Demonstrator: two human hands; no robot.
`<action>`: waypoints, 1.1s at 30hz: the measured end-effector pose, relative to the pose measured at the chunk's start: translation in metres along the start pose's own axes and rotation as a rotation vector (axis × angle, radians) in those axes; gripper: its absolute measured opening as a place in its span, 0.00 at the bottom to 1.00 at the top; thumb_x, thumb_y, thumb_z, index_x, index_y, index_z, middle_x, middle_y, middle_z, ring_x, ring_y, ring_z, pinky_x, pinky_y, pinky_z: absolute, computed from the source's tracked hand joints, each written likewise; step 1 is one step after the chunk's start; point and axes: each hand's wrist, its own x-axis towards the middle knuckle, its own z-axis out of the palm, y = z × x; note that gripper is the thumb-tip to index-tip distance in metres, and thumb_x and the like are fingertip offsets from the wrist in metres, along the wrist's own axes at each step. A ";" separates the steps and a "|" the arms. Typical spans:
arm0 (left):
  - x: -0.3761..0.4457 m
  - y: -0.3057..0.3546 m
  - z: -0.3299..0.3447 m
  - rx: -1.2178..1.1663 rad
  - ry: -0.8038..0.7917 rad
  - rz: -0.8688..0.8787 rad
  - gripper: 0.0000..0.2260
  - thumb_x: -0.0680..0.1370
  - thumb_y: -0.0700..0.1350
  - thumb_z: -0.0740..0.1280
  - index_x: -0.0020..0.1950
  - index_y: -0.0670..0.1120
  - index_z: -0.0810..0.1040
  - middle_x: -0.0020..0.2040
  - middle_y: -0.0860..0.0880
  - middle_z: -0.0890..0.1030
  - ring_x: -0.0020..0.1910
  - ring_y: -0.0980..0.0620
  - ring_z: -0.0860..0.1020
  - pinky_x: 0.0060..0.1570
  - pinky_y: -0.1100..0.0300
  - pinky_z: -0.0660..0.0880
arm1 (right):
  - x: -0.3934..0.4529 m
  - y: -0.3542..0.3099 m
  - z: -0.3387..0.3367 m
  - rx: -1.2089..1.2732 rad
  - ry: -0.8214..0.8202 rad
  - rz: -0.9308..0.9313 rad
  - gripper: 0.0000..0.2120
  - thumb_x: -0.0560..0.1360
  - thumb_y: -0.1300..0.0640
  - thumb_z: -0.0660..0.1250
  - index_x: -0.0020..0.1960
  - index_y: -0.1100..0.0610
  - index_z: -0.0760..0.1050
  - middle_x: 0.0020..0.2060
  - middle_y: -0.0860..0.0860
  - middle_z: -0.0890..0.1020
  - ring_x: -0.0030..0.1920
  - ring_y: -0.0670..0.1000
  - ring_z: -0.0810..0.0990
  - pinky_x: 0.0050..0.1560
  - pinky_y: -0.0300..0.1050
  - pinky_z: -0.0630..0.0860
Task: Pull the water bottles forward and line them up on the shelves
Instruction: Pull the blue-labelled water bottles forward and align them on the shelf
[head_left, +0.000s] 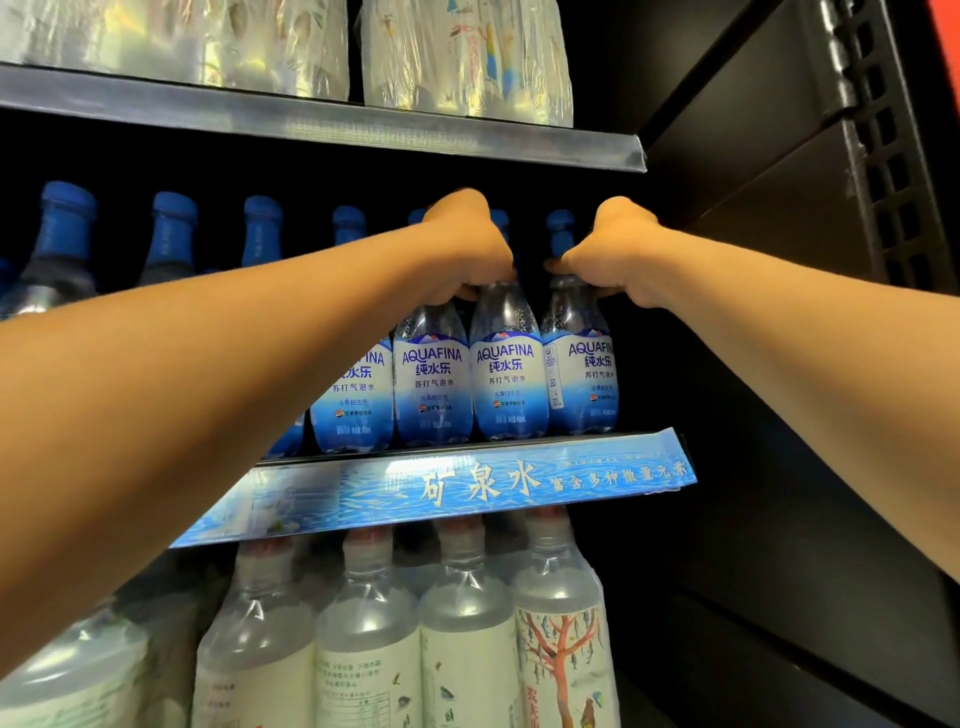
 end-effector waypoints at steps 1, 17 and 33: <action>0.000 -0.001 0.000 0.070 0.034 0.008 0.13 0.73 0.37 0.73 0.39 0.44 0.69 0.41 0.44 0.75 0.39 0.46 0.78 0.39 0.54 0.81 | 0.000 0.001 0.000 -0.027 0.018 -0.008 0.24 0.67 0.51 0.80 0.56 0.60 0.77 0.51 0.57 0.81 0.48 0.57 0.82 0.48 0.53 0.83; -0.001 0.001 0.008 0.311 0.175 0.139 0.20 0.68 0.45 0.78 0.32 0.46 0.66 0.33 0.49 0.69 0.33 0.49 0.71 0.22 0.60 0.60 | -0.002 -0.002 0.002 -0.199 0.093 -0.099 0.28 0.66 0.48 0.80 0.59 0.59 0.77 0.56 0.57 0.80 0.54 0.58 0.81 0.48 0.47 0.78; -0.019 -0.013 -0.041 0.209 0.259 0.209 0.13 0.68 0.47 0.75 0.47 0.41 0.83 0.43 0.44 0.84 0.45 0.47 0.81 0.44 0.52 0.80 | -0.010 -0.019 0.004 -0.199 0.219 -0.243 0.20 0.68 0.45 0.77 0.36 0.56 0.70 0.41 0.55 0.78 0.43 0.57 0.79 0.34 0.43 0.67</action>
